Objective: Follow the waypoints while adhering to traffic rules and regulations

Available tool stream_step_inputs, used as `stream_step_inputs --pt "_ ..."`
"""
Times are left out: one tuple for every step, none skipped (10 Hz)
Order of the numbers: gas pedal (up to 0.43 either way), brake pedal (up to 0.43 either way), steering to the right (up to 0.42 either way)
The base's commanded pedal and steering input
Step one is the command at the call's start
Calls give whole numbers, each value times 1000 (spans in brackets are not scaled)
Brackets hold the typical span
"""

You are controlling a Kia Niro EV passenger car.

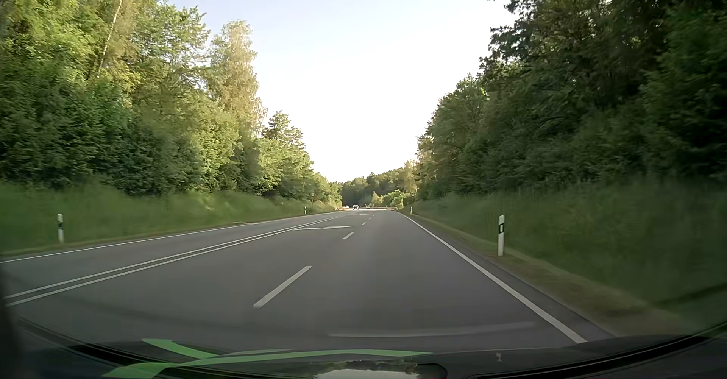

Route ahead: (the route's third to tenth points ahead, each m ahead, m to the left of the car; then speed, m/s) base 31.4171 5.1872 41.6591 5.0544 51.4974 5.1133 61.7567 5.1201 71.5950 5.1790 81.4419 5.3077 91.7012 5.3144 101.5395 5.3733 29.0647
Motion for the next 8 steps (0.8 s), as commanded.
stream_step_inputs --pt "358 0 -2" --pt "358 0 -2" --pt "358 0 -2" --pt "358 0 -2" --pt "358 0 -3" --pt "358 0 -3" --pt "358 0 -2" --pt "358 0 -1"
